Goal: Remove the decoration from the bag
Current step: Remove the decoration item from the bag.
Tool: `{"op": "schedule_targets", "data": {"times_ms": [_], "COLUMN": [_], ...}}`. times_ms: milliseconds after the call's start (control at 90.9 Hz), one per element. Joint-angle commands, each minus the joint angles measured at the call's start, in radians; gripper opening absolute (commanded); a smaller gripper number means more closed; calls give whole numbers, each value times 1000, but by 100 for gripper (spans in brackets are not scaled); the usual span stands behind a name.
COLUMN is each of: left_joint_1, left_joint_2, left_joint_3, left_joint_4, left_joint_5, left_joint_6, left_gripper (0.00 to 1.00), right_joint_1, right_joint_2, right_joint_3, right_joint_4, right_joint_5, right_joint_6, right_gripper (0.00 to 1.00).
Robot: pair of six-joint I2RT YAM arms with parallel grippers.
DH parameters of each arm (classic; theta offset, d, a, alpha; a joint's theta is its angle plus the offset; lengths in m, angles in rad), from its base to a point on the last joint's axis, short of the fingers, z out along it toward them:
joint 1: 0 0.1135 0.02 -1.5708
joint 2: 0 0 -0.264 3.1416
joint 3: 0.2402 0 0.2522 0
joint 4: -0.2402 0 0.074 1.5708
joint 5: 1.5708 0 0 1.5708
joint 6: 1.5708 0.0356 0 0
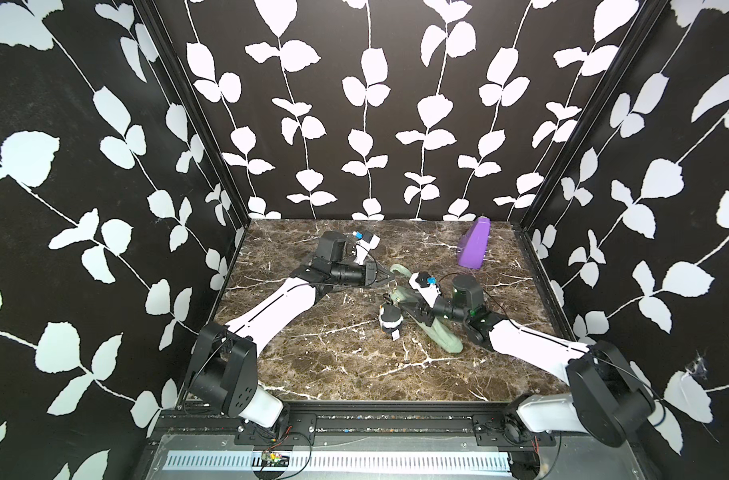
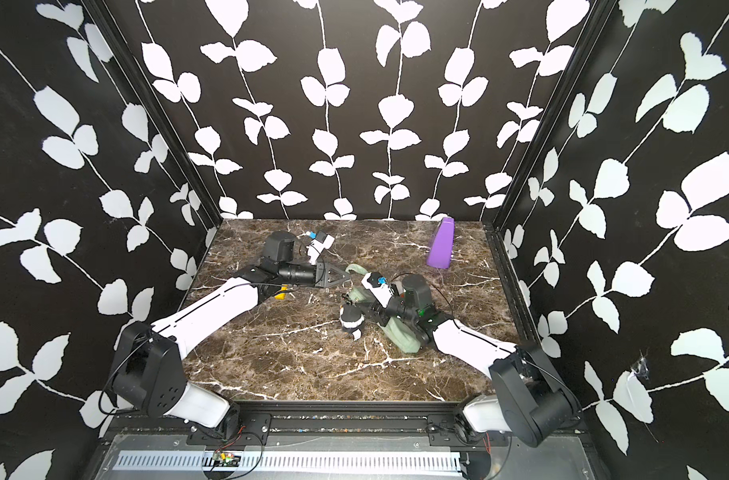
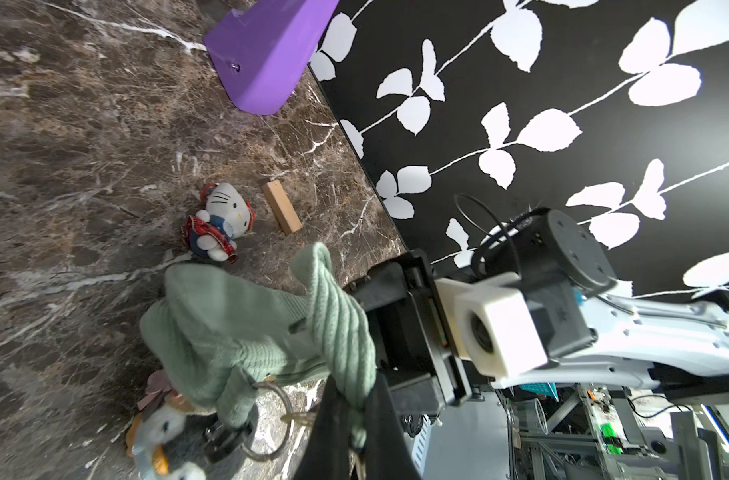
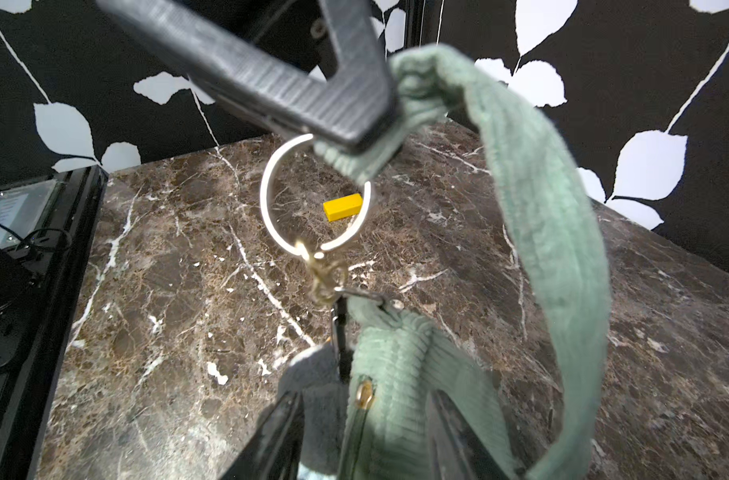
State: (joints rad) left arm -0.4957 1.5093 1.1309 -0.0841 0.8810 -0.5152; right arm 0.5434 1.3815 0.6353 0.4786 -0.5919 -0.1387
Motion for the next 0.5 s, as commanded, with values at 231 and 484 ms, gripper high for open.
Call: {"op": "schedule_targets", "data": {"times_ms": [231,484], "left_joint_1": [3,-4], "left_joint_2": [-8,-6], "left_joint_3": [62,78], "left_joint_4": [-76,-70], "left_joint_5": [100,126], "left_joint_6": [103,98], "left_gripper": [0,0], "right_joint_1": [-44,-44], "right_joint_2": [91,121], "right_joint_3": [60,106], "right_joint_4": [228,237], "right_joint_5": [-156,-283], "right_joint_6": [-20,-3], "right_gripper": [56,59]}}
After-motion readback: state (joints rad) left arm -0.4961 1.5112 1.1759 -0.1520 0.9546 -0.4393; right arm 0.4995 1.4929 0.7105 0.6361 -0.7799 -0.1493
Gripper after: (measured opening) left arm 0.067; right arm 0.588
